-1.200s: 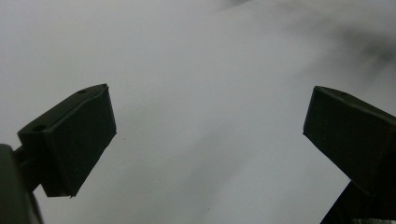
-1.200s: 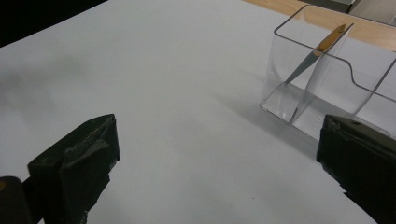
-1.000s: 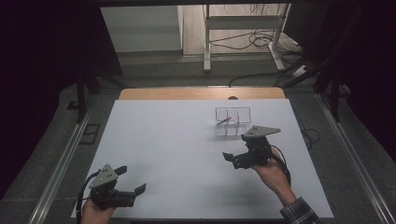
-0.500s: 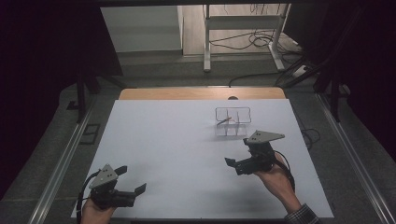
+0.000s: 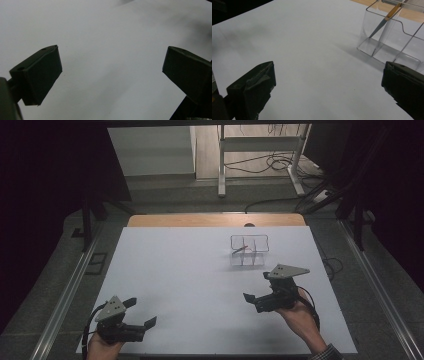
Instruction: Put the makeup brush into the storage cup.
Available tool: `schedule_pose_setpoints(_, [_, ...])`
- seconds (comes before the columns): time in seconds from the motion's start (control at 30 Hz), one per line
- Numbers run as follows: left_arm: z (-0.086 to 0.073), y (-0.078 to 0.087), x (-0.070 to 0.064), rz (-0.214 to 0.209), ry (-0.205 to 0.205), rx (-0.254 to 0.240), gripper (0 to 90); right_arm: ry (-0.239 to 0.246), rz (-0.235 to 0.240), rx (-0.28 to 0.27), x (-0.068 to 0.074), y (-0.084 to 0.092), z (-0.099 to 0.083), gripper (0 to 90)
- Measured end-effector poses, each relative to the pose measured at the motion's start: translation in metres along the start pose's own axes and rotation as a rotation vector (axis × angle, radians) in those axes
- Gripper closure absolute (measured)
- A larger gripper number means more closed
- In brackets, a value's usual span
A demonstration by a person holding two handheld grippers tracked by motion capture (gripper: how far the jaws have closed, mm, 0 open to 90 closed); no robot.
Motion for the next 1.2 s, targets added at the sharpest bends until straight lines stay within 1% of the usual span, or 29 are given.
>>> schedule_pose_setpoints(0.2, [0.0, 0.0, 0.0, -0.005, 0.004, -0.003, 2.6, 0.001, 0.001, 0.0, 0.001, 0.003, -0.003, 0.0])
schedule_pose_setpoints(0.47, [0.0, 0.001, 0.0, -0.006, 0.006, -0.006, 2.6, -0.009, 0.001, 0.0, 0.002, 0.009, -0.009, 0.0])
schedule_pose_setpoints(1.2, [0.0, 0.0, 0.001, -0.005, 0.005, -0.008, 2.6, -0.02, -0.022, 0.006, -0.001, 0.024, -0.024, 0.0])
Point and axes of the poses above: each handheld gripper's, and its own axes: y roughly backward along the jaws, z roughly out of its top, x roughly to its left, the point moved 3 cm from there along -y, roughly forward along the jaws, and after that the axes turned 5 degrees about -y, right-handed, at the moved point
